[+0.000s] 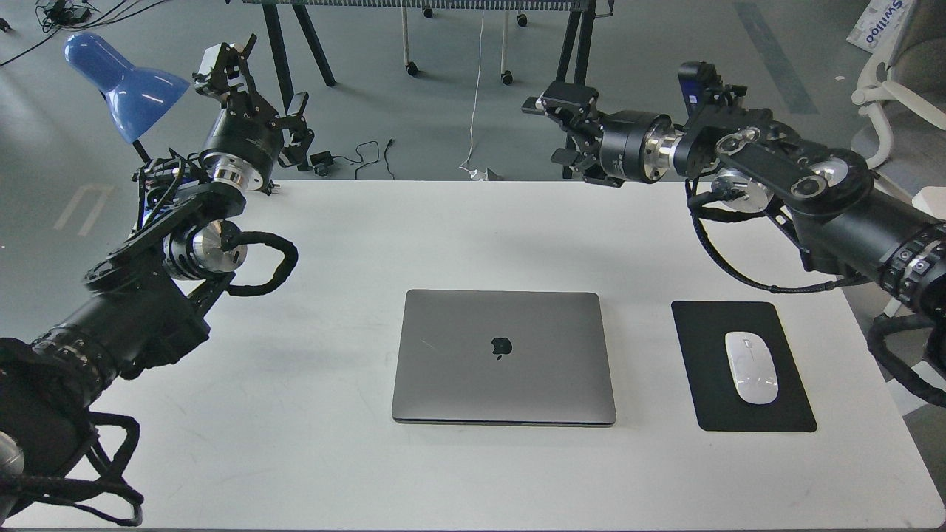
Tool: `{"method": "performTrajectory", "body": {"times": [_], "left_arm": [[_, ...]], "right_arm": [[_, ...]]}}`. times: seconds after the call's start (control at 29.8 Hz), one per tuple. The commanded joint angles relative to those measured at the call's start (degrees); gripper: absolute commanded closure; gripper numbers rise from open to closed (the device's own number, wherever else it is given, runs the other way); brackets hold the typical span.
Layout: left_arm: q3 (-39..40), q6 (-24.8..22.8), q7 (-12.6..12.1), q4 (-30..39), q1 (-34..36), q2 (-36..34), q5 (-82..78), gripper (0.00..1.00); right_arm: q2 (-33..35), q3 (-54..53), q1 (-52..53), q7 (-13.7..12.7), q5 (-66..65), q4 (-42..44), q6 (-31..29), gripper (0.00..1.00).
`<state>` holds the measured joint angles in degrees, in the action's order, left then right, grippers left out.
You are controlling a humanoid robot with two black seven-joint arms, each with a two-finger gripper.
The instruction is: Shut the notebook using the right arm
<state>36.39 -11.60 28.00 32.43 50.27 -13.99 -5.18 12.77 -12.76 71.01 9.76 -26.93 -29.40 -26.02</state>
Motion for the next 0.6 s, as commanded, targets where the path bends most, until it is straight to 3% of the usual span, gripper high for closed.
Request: {"method": "performTrajectory", "body": {"times": [0.0,0.2,0.57], "left_arm": [[0.00,0.00,0.00,0.00,0.00,0.01,0.00,0.00],[-0.09,0.00,0.00,0.09,0.09,0.01,0.00,0.00],[-0.09,0.00,0.00,0.09,0.09,0.10,0.00,0.00]], "right_arm": [[-0.02,-13.56,-1.30,0.09,0.65,4.96,0.26,0.00],[-0.20,-31.69,-9.47,0.18,5.65,4.88,0.18,0.00],[1.30,-43.56,-21.51,0.70,18.14,-4.25,-1.98,0.00]]}}
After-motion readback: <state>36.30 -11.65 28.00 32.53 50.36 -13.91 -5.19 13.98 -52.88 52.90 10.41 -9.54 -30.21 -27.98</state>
